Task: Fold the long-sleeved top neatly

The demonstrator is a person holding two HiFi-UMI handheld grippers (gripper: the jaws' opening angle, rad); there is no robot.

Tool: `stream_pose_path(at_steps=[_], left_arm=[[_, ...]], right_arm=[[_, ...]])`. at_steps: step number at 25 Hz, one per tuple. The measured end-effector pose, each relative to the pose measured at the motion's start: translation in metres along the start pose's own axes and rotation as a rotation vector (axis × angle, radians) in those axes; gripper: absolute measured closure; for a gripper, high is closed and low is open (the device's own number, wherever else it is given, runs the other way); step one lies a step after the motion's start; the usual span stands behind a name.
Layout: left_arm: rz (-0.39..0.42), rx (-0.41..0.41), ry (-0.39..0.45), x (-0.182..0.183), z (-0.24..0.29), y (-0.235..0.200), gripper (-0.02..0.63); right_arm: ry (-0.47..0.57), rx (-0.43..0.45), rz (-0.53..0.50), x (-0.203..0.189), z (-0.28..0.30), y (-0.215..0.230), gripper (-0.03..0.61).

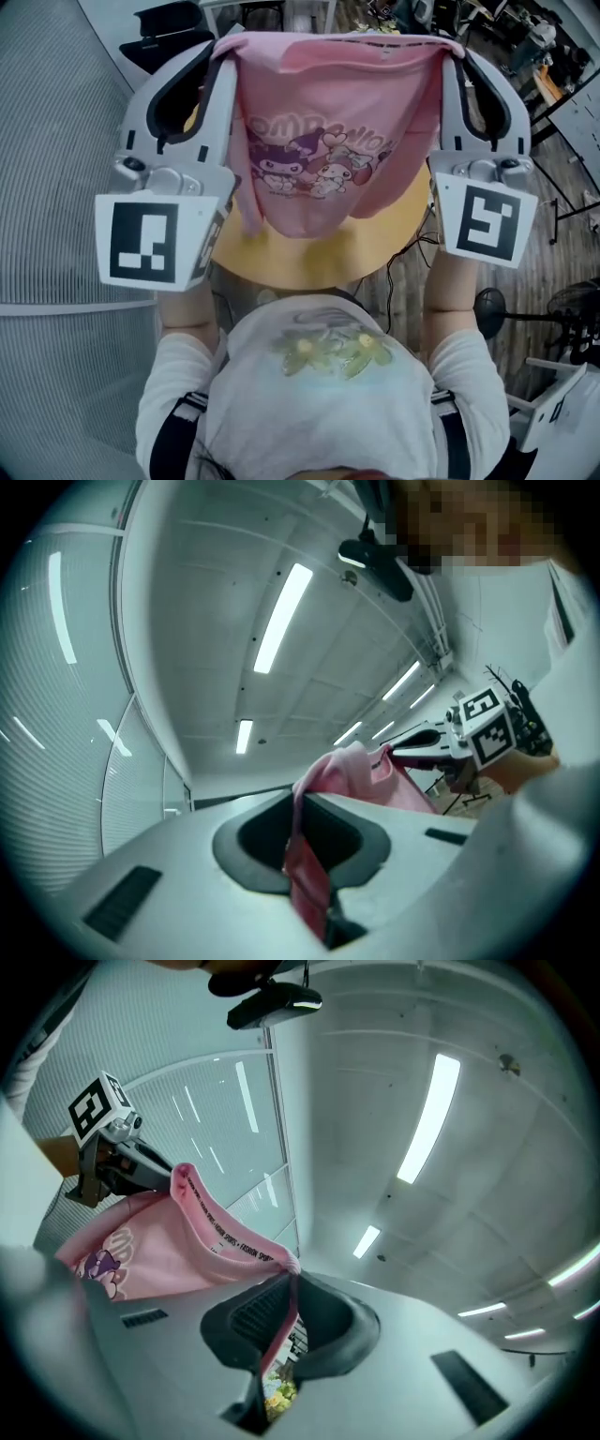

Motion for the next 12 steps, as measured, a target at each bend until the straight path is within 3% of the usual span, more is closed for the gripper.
stream_pose_path(at_steps=[4, 10, 12], left_arm=[[-0.038, 0.02, -0.217, -0.079, 0.021, 0.005, 0.583], [-0.145, -0.027, -0.575, -0.267, 0.062, -0.005, 0.583], [-0.226, -0.039, -0.699, -0.336, 0.075, -0.003, 0.583]], right_arm=[[-0.181, 0.086, 0.09, -0.075, 0.018, -0.04, 0.538], [-0.433, 0.314, 0.24, -0.233, 0.089, -0.139, 0.538], [-0.528, 0.386, 0.298, -0.294, 0.113, -0.175, 0.538]])
Point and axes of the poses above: the fingertips, and each gripper's own axes: z forward along the fingers, y to its right, x out of its top, the point moved 7 cm from there along -z, backward along the fingers, and after that the axes turned 3 degrees about y, right-handed, at the moved point
